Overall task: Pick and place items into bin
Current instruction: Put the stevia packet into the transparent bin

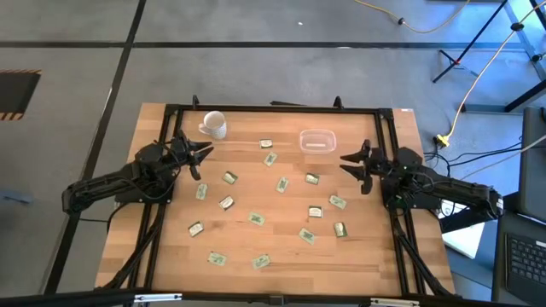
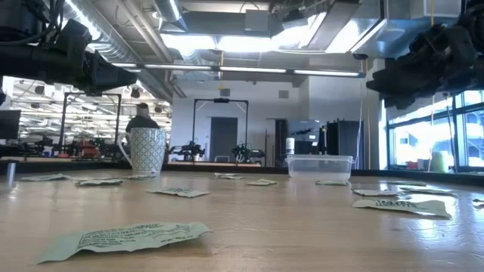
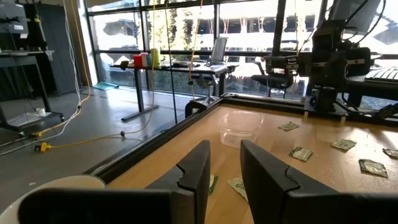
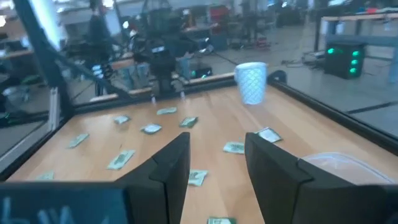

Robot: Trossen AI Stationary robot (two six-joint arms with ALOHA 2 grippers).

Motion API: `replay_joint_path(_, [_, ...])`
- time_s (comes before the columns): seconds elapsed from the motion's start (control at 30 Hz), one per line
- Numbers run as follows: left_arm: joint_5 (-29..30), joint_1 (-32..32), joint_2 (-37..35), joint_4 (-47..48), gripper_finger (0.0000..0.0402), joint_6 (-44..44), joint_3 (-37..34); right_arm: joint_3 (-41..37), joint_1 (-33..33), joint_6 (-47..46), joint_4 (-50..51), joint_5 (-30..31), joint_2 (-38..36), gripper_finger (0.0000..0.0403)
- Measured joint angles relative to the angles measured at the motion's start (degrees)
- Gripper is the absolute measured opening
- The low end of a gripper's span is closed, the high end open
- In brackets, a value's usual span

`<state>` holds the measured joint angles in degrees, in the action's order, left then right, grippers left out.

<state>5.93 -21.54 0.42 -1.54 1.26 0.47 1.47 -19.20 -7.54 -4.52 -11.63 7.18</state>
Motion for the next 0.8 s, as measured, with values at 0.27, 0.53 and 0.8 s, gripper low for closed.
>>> replay_joint_path(0.27, [0.00,0.00,0.01,0.00,0.0082,0.02,0.01,14.54,0.01,-0.37,19.24,3.48,8.15,0.0157])
replay_joint_path(0.53, [0.00,0.00,0.01,0.00,0.0082,0.04,0.02,31.57,-0.02,-12.15,46.18,12.05,27.09,0.0157])
replay_joint_path(0.8, [0.00,0.00,0.01,0.00,0.0082,0.04,0.00,34.48,-0.02,-15.98,54.23,12.08,47.57,0.0157])
